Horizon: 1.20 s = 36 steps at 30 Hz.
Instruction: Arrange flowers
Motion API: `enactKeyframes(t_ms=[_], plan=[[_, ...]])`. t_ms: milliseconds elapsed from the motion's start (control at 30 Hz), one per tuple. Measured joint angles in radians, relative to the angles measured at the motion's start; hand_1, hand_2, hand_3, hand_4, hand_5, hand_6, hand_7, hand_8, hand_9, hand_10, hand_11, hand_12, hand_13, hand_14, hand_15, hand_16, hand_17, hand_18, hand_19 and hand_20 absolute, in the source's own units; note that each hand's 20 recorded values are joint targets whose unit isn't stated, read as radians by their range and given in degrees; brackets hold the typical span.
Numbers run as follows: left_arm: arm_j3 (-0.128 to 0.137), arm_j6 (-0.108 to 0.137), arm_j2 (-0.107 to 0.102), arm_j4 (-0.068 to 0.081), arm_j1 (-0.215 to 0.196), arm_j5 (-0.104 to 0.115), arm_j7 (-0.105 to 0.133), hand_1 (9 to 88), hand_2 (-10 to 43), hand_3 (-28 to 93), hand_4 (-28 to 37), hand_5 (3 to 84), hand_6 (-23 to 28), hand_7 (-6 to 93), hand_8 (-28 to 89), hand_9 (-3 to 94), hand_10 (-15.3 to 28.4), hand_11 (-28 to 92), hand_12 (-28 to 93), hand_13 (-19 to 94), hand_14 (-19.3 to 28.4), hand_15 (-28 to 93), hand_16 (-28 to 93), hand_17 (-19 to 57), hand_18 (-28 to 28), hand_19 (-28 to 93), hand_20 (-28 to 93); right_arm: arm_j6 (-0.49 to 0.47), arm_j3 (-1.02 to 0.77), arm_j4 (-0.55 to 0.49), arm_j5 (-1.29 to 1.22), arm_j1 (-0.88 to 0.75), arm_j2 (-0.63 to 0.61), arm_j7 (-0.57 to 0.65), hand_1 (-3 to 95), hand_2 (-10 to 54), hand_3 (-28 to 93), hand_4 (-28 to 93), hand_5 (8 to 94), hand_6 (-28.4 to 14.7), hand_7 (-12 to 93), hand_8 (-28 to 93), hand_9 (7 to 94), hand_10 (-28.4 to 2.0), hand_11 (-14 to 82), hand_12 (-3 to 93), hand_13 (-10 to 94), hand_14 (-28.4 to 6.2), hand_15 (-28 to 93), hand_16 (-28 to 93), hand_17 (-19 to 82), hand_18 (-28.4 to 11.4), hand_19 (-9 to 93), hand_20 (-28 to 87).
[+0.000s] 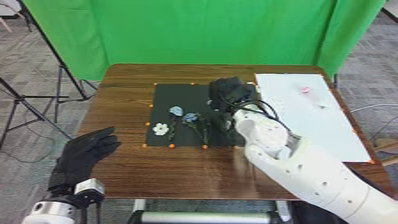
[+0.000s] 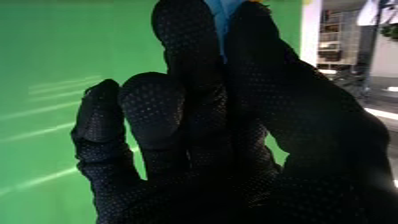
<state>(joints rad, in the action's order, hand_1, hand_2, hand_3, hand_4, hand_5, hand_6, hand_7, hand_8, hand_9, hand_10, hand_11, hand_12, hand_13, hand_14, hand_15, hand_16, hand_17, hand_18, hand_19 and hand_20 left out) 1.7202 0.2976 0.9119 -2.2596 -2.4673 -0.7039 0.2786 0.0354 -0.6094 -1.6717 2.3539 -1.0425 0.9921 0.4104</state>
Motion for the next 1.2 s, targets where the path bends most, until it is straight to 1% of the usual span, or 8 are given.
enactKeyframes(t_ms=[100, 300, 500, 667, 800, 967, 1167, 1200], plan=[[0.001, -0.002, 0.002, 0.000, 0.001, -0.001, -0.004, 30.7, 5.9, 79, -9.3, 50.6, 16.1, 15.1, -8, 42.6, 23.1, 41, 11, 31, 28.4, 63, -13, -6.9, 22.6, 62, 16, -0.008, 0.000, 0.005, 0.010, -0.015, 0.022, -0.001, 53.2, -9.5, 76, -28, 82.6, 1.3, 24, 1, 88.2, -6.3, 21.7, 38.7, 66, -7.5, 75, 32, 26, -22.7, 85, 40], [0.001, -0.013, 0.009, 0.001, 0.013, -0.005, -0.019, 30.7, 5.8, 79, -9.3, 50.7, 16.1, 15.0, -8, 42.5, 23.0, 41, 11, 31, 28.4, 63, -13, -6.9, 22.7, 62, 16, -0.014, -0.004, 0.026, 0.014, -0.039, 0.051, 0.005, 52.9, -9.5, 76, -28, 82.4, 1.1, 24, 1, 88.0, -6.5, 21.4, 38.7, 66, -7.6, 74, 32, 26, -22.7, 84, 40], [0.004, -0.021, 0.015, 0.001, 0.017, -0.009, -0.026, 30.6, 5.7, 80, -9.2, 50.7, 16.1, 15.1, -8, 42.5, 23.0, 41, 10, 31, 28.4, 63, -13, -6.9, 22.6, 62, 16, -0.015, -0.011, 0.048, 0.018, -0.052, 0.070, 0.012, 52.5, -9.5, 76, -28, 81.6, 1.4, 24, 1, 87.4, -6.6, 21.5, 38.3, 65, -7.5, 74, 32, 26, -22.5, 84, 40], [0.001, -0.025, 0.016, 0.005, 0.030, -0.011, -0.029, 30.7, 5.8, 80, -9.3, 50.7, 16.1, 15.0, -8, 42.5, 23.0, 41, 10, 31, 28.4, 63, -13, -6.9, 22.6, 62, 16, -0.017, -0.014, 0.065, 0.027, -0.057, 0.089, 0.014, 51.9, -9.5, 76, -28, 80.6, 1.5, 24, 0, 86.8, -6.7, 21.2, 37.6, 64, -7.4, 74, 32, 25, -22.4, 84, 40], [-0.001, -0.027, 0.016, 0.006, 0.036, -0.012, -0.032, 30.6, 5.8, 80, -9.2, 50.7, 16.1, 15.0, -8, 42.5, 23.0, 41, 10, 31, 28.4, 63, -13, -6.9, 22.6, 62, 16, -0.017, -0.014, 0.069, 0.029, -0.058, 0.099, 0.015, 50.7, -9.5, 76, -28, 77.9, 1.1, 25, -1, 85.4, -6.5, 19.1, 38.0, 63, -7.4, 74, 32, 24, -22.1, 84, 40], [-0.004, -0.028, 0.016, 0.007, 0.039, -0.013, -0.034, 30.7, 5.8, 80, -9.2, 50.7, 16.1, 15.0, -8, 42.6, 23.1, 41, 10, 31, 28.4, 63, -13, -6.9, 22.6, 62, 16, -0.017, -0.014, 0.077, 0.036, -0.057, 0.112, 0.021, 49.3, -9.5, 76, -28, 75.3, 0.5, 25, -1, 83.3, -7.1, 17.9, 37.6, 61, -7.8, 74, 31, 23, -22.1, 83, 40], [-0.006, -0.030, 0.016, 0.008, 0.042, -0.015, -0.037, 30.7, 5.8, 80, -9.2, 50.8, 16.1, 15.0, -8, 42.7, 23.1, 41, 11, 31, 28.4, 63, -13, -6.9, 22.6, 62, 16, -0.033, -0.017, 0.081, 0.041, -0.055, 0.123, 0.032, 47.1, -9.5, 78, -28, 71.3, -0.4, 25, -3, 79.3, -8.3, 19.4, 35.5, 58, -8.3, 74, 30, 21, -22.3, 82, 40], [-0.006, -0.030, 0.017, 0.008, 0.042, -0.015, -0.037, 30.7, 5.8, 80, -9.2, 50.8, 16.1, 15.0, -8, 42.7, 23.1, 41, 11, 31, 28.4, 63, -13, -6.9, 22.7, 62, 16, -0.040, -0.019, 0.081, 0.042, -0.055, 0.123, 0.032, 46.5, -9.5, 78, -28, 70.5, -0.5, 25, -3, 77.4, -8.5, 20.8, 34.3, 56, -8.4, 74, 30, 20, -22.3, 81, 40]])
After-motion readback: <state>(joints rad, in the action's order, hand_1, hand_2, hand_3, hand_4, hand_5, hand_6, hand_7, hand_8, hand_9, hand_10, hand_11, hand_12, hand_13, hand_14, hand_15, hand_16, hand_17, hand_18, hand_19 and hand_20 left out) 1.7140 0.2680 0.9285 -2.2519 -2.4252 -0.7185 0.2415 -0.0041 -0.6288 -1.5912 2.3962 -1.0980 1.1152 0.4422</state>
